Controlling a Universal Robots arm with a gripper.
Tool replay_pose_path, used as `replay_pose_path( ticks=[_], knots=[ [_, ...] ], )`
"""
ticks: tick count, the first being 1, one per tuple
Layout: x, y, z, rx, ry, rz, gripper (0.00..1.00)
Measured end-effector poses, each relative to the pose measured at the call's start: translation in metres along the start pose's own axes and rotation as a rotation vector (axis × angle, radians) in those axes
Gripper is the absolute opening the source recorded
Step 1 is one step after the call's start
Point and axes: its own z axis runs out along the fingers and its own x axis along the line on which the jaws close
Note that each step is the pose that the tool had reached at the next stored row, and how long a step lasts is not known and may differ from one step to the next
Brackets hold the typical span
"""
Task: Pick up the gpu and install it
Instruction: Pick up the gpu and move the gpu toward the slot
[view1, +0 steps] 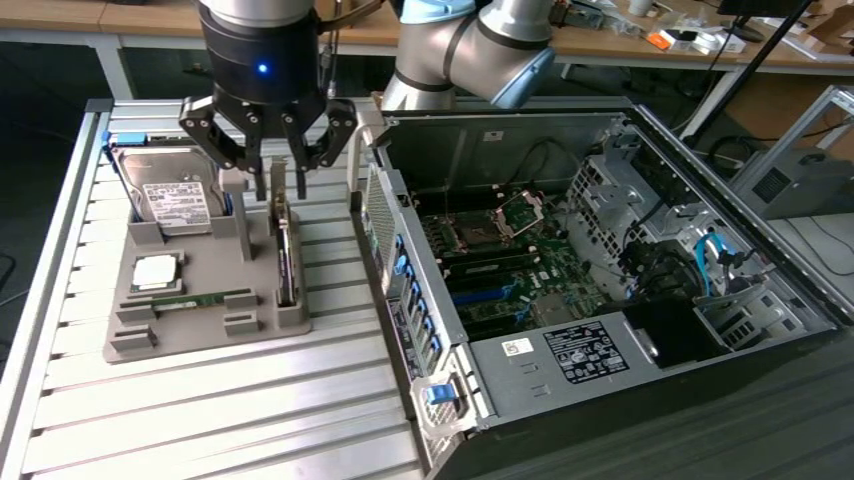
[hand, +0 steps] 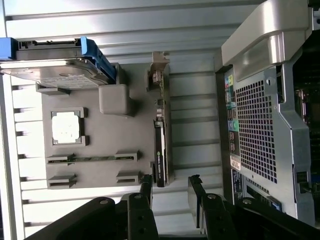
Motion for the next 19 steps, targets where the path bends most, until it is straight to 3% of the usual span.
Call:
replay_pose_path(
  ticks=[19],
  knots=[
    [0.0078,-0.0009,0.006,0.0,-0.0001,0.0,0.42]
  ],
)
